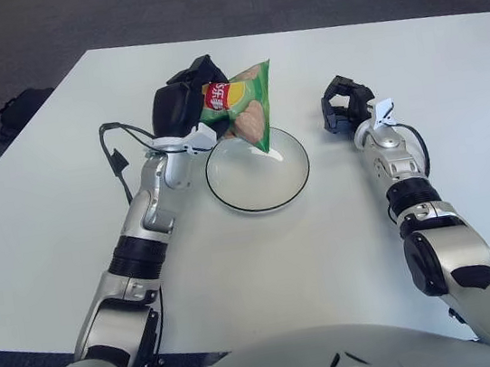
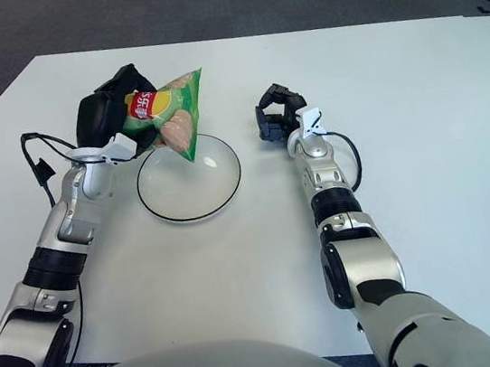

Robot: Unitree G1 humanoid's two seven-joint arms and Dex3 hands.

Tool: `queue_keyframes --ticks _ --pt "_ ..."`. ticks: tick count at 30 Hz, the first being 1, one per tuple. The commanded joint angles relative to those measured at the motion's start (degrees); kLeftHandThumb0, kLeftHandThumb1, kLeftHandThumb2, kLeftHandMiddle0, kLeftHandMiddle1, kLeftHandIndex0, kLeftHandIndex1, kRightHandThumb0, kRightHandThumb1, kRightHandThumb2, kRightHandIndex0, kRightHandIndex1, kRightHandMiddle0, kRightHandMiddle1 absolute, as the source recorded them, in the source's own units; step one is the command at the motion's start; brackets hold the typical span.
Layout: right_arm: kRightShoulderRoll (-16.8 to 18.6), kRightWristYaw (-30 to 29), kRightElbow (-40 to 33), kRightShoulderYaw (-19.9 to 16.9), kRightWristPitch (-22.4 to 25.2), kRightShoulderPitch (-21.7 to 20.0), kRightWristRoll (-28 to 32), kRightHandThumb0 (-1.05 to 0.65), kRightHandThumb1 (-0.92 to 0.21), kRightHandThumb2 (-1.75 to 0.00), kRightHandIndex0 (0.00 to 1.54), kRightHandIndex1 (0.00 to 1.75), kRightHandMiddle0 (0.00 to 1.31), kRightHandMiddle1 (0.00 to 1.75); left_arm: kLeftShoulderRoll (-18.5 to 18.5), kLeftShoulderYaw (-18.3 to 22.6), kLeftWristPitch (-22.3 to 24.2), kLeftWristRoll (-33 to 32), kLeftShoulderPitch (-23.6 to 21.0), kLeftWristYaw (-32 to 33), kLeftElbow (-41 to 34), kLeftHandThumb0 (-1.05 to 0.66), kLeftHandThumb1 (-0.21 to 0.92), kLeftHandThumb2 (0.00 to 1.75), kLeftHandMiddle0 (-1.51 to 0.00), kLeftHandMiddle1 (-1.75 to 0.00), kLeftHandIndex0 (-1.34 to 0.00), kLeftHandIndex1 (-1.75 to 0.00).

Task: Put the snack into the plate.

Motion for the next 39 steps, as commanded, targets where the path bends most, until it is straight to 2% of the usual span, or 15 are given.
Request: queue_keyframes --ticks 1,15,21,32,39 --pt "-0.19 -0.62 0.66 0.36 2.64 1.92 -1.07 -0.48 -0.32 -1.32 1.27 1.75 0.62 1.75 -0.56 -0.43 0.64 0.84 -0.95 -0.63 -1.30 0.00 -0.06 1.74 -0.88 -1.72 -0.68 -1.75" --pt "-0.19 -1.04 -0.75 0.33 4.33 2.32 -1.04 -0.48 -0.33 -1.30 1.26 1.75 0.60 1.75 -3.09 -0.56 1.56 -1.46 -0.69 -4.09 -2.63 0.00 -0.06 1.75 -0.87 -1.74 -0.68 -1.75" --pt "-0.25 -0.82 -0.87 0.35 4.66 2.34 -1.01 -0.47 -0.35 -1.28 1.25 1.75 0.59 1.75 -4.12 -0.23 2.30 -5.66 -0.12 -8.72 -3.59 0.00 -0.06 1.74 -0.88 -1.73 -0.68 -1.75" --pt "-0.47 -0.05 -1.89 0.25 6.40 2.31 -0.69 -0.47 -0.36 -1.26 1.25 1.75 0.58 1.75 -5.43 -0.68 4.91 -9.50 1.28 -14.25 -5.65 0.00 -0.04 1.73 -0.87 -1.74 -0.67 -1.75" --pt "-0.42 0.14 -2.77 0.13 7.44 2.50 -0.61 -0.47 -0.36 -1.26 1.24 1.75 0.58 1.75 -5.64 -1.46 3.01 -9.85 1.91 -14.59 -4.36 0.00 -0.05 1.74 -0.87 -1.74 -0.67 -1.75"
